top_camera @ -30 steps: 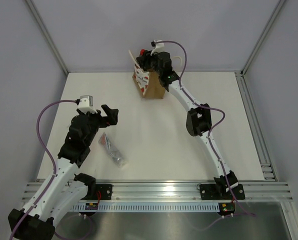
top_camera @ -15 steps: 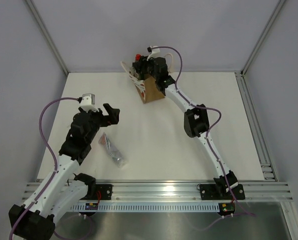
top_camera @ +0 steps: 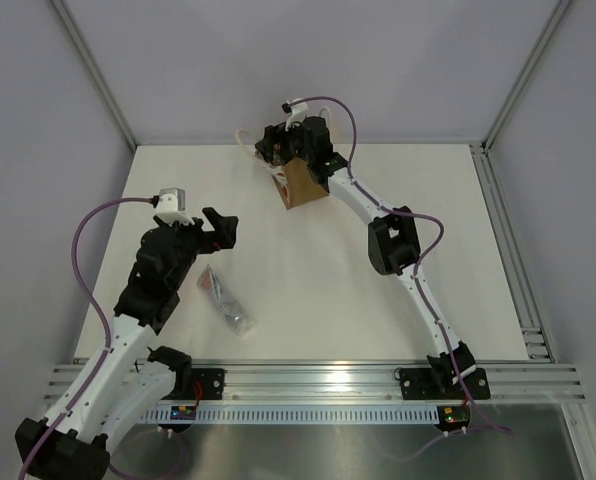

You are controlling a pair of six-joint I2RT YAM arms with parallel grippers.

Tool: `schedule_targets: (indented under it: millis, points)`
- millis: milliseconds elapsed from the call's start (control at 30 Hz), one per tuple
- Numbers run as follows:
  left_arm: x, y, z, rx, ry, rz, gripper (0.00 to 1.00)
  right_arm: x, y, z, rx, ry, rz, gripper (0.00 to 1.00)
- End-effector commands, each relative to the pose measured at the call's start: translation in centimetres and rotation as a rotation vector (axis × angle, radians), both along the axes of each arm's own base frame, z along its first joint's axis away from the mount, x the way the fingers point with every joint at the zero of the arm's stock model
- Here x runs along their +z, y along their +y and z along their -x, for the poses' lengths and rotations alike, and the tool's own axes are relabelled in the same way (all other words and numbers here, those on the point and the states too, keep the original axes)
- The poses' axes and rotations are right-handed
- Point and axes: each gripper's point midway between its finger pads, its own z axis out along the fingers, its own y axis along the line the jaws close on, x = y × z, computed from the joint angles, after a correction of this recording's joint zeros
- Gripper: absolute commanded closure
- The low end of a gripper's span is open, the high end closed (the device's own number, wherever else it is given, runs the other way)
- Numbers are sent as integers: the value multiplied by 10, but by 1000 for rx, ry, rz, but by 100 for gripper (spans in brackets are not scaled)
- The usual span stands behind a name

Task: Place the personal care products into the canvas bag

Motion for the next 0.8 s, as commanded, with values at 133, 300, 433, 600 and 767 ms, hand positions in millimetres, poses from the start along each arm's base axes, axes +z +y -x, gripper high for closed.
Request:
schedule_targets:
  millis: [133,300,433,600,767]
  points:
    - [26,-4,4,-24,-75,59,1,154,14,68,203,-173,-48,1]
    - [30,-4,8,-28,-74,63,1,198,13,103,318,-239,-36,1]
    - [30,-1,15,-24,-78,64,1,190,9,130,442,-242,80,1]
    - [24,4,23,-9,-59,61,1,159,-6,163,583,-231,264,2]
    - [-4,8,31,33,102,93,3,130,-46,214,761,-123,327,8]
